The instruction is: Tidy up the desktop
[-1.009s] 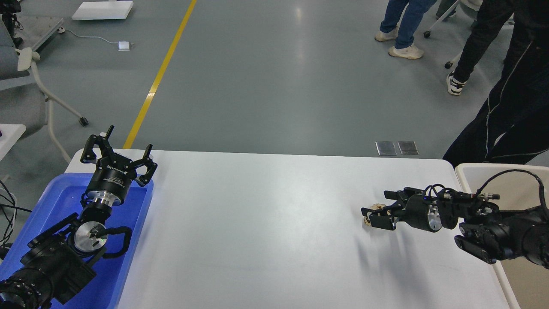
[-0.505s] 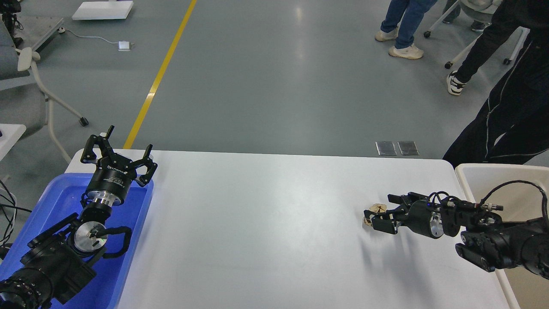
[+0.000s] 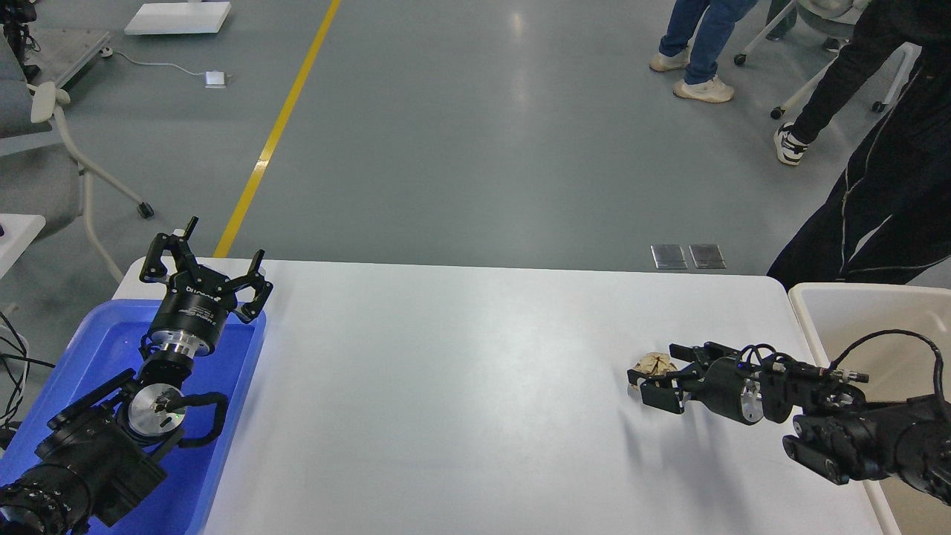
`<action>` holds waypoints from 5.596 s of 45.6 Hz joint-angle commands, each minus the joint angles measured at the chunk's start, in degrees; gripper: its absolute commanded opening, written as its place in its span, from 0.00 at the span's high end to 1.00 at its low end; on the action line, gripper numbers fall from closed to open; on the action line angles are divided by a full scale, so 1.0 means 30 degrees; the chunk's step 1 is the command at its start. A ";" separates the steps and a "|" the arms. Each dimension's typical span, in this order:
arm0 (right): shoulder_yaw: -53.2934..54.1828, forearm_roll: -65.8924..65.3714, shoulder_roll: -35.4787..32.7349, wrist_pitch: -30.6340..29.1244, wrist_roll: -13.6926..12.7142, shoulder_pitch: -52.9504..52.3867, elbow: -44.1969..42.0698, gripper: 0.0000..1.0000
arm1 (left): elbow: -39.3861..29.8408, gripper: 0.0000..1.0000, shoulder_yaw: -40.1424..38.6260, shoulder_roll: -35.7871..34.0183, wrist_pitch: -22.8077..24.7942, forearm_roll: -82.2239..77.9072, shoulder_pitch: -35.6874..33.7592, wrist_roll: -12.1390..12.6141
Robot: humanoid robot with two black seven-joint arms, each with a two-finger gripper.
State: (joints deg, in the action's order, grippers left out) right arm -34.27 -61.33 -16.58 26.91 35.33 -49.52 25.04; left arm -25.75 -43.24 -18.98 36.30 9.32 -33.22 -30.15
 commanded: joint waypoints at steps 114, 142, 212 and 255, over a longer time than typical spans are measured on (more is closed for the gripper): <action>-0.0734 0.0872 0.1103 0.0494 -0.0057 0.1771 -0.2984 1.00 | 0.0000 0.00 0.0000 0.0000 0.0000 0.0000 0.0000 0.0000; 0.0027 0.2482 -0.0331 0.0259 0.0966 0.0601 -0.2078 1.00 | 0.0000 0.00 0.0000 0.0000 0.0000 0.0000 0.0000 0.0000; 0.8759 1.0509 -1.0940 -1.0786 0.0854 -0.2801 -0.3799 1.00 | 0.0000 0.00 0.0000 0.0000 0.0000 0.0000 0.0000 0.0000; 0.8787 1.4056 -0.4347 -0.9702 -1.0340 0.3704 -0.9576 1.00 | 0.0000 0.00 0.0000 0.0000 0.0000 0.0000 0.0000 0.0000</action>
State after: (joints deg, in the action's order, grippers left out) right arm -8.02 -22.00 -33.90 -3.41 6.29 -43.25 -2.06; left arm -25.75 -43.24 -18.98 36.30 9.31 -33.22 -30.15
